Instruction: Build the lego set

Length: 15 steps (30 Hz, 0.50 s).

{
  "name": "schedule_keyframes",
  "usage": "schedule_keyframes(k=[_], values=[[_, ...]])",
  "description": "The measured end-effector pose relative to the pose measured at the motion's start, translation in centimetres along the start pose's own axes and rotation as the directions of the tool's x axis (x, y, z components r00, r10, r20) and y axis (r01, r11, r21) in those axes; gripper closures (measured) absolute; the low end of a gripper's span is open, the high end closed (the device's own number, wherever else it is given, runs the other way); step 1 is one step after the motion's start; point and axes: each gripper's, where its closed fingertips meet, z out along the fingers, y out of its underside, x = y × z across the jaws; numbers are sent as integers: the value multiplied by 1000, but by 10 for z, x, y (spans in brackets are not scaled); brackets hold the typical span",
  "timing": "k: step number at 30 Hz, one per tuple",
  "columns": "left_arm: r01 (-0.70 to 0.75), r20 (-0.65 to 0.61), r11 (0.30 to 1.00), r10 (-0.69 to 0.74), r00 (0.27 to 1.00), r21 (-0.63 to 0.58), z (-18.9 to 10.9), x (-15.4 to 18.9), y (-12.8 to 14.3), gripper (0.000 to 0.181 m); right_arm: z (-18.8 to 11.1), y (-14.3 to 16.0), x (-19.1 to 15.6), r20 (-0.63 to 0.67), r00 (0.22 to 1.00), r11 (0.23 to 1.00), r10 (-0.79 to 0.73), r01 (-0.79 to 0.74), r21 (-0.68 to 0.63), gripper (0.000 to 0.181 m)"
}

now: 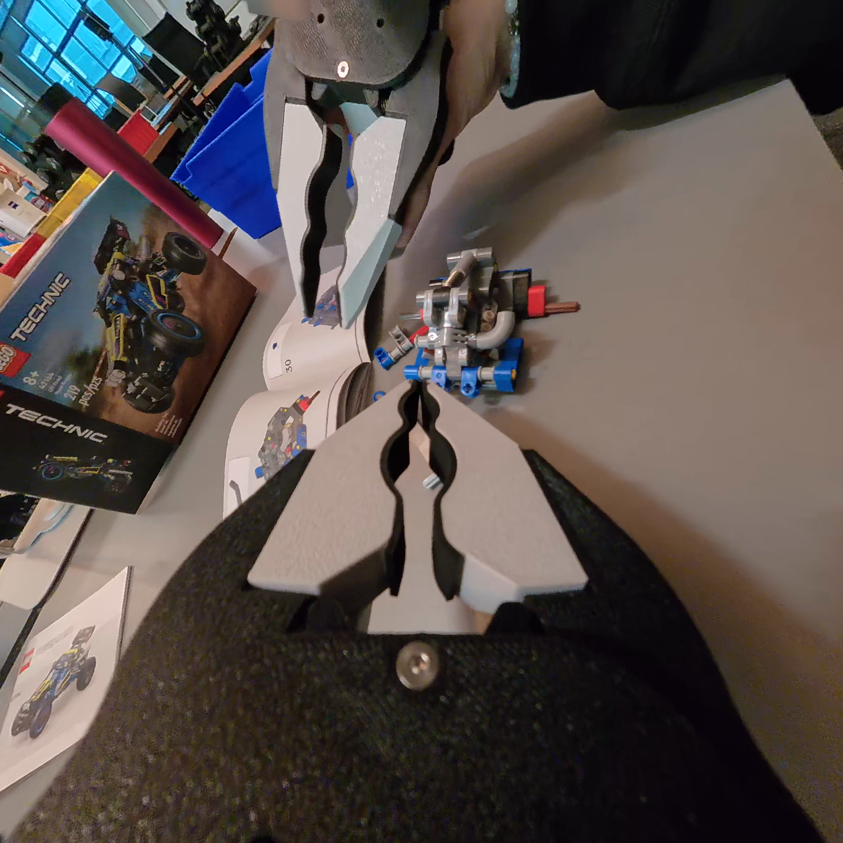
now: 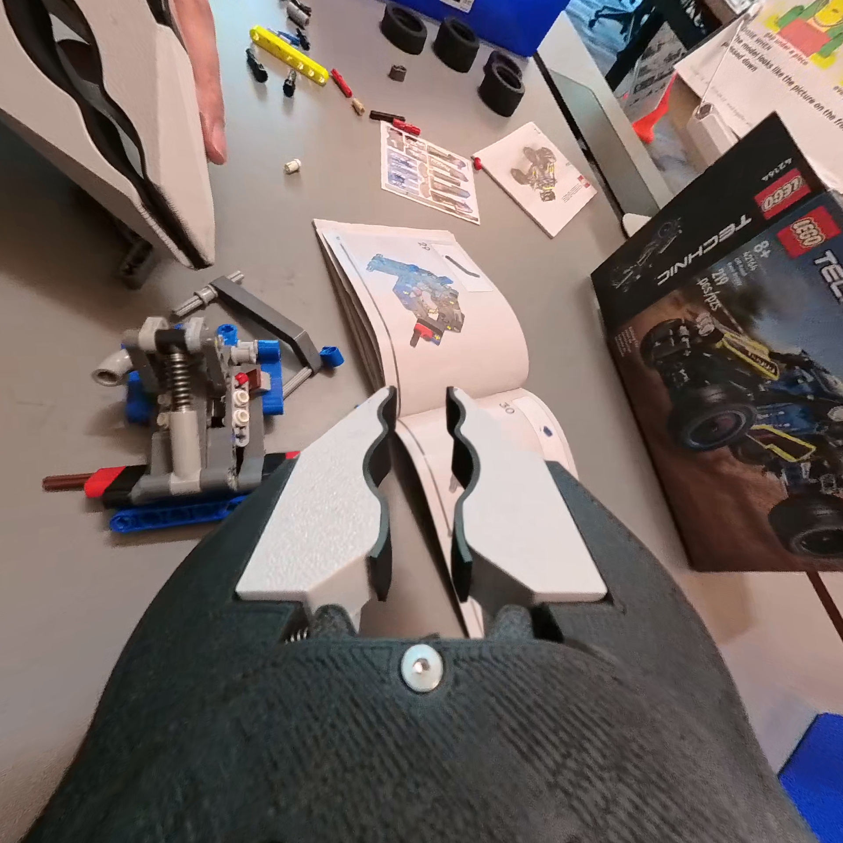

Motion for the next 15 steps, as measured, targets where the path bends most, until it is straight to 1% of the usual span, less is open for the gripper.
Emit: schedule_keyframes(k=[4,7,12,15], values=[[-1,20,1000,1,1000,-16,1,-3,4,181,12,-5,3,28,999,999,-41,40,5,160],[-2,25,1000,3,1000,-29,1,-4,6,181,23,-2,5,64,996,998,-57,58,-13,160],[-3,26,999,4,1000,-39,2,-4,9,181,33,-4,-6,160,985,998,-70,70,3,161],[4,26,999,-3,1000,-37,2,-5,9,181,36,-2,-9,169,982,996,-88,90,-4,161]])
